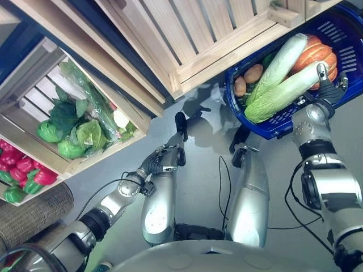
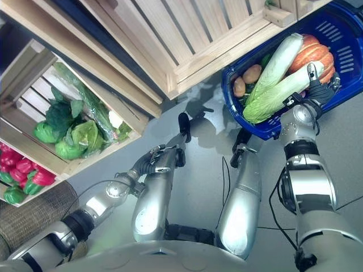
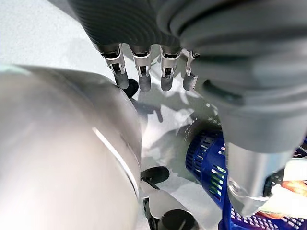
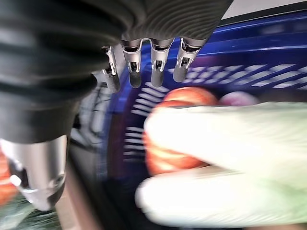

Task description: Pick up fruits and vegetables into the basket

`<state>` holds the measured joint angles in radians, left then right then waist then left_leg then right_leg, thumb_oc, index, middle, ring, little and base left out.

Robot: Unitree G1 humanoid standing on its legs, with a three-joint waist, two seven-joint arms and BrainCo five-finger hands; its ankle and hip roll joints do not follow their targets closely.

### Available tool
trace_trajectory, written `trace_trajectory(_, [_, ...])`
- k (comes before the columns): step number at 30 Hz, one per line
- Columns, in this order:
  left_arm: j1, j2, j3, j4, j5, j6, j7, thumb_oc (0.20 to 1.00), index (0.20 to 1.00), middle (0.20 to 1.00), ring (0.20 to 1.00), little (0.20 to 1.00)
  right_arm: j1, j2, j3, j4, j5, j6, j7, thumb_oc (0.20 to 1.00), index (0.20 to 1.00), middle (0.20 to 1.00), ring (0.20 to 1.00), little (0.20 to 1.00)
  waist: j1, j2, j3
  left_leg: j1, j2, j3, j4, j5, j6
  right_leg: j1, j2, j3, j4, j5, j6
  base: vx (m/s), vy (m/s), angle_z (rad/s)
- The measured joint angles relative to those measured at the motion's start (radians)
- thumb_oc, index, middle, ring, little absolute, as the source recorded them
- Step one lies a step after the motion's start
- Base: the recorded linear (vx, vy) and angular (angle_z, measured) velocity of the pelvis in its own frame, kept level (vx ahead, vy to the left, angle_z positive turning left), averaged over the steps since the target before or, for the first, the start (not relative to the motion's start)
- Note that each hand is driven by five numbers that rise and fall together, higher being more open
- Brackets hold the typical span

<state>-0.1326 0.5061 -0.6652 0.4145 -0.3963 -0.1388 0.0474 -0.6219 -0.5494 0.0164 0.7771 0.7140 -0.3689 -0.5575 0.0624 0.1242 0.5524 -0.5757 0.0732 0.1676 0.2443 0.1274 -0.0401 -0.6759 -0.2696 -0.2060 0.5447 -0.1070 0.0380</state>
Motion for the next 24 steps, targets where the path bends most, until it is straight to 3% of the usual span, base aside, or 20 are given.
trace_trajectory(8, [0.076,-0.107,0.134,0.097,-0.056,0.026,-0.097,1.000,1.000,1.000,1.000,1.000,0.373,0.092,0.002,-0.349,-0.174,-0.156,0.004,1.000,1.000,1.000,1.000,1.000,-0.098,-0.010,0.001,0.271,0.022,0.025,-0.099,-0.014,-0.005,0.299,0.056,-0.004,-0.181,0.045,0.026,0.01,-0.001,-0.13])
trace_trajectory(13, [0.148,-0.106,0.197,0.126,-0.054,0.026,-0.150,1.000,1.000,1.000,1.000,1.000,0.502,0.148,0.053,-0.414,-0.275,-0.157,0.085,1.000,1.000,1.000,1.000,1.000,-0.118,-0.085,-0.078,0.389,0.050,0.042,-0.156,-0.019,-0.024,0.415,0.094,-0.002,-0.270,0.055,0.027,0.12,0.016,-0.14])
trace_trajectory(15, [0.164,-0.119,0.199,0.155,-0.049,0.026,-0.170,1.000,1.000,1.000,1.000,1.000,0.543,0.165,0.078,-0.414,-0.311,-0.137,0.116,1.000,1.000,1.000,1.000,1.000,-0.120,-0.101,-0.115,0.438,0.055,0.046,-0.189,-0.017,-0.028,0.468,0.106,-0.005,-0.309,0.062,0.028,0.12,0.040,-0.08])
trace_trajectory(17, [0.208,-0.144,0.207,0.185,-0.035,0.024,-0.193,1.000,1.000,1.000,1.000,1.000,0.607,0.174,0.138,-0.412,-0.356,-0.086,0.183,1.000,1.000,1.000,1.000,1.000,-0.120,-0.112,-0.216,0.484,0.061,0.055,-0.226,-0.020,-0.033,0.519,0.115,-0.008,-0.364,0.069,0.034,0.11,0.045,-0.05])
trace_trajectory(24, [0.218,-0.187,0.249,0.311,0.016,0.005,-0.235,1.000,1.000,1.000,1.000,1.000,0.650,0.197,0.275,-0.260,-0.339,0.138,0.474,1.000,1.000,1.000,1.000,1.000,-0.111,-0.113,-0.345,0.599,0.051,0.051,-0.307,-0.012,-0.042,0.671,0.132,-0.039,-0.501,0.102,0.047,0.04,0.044,0.07])
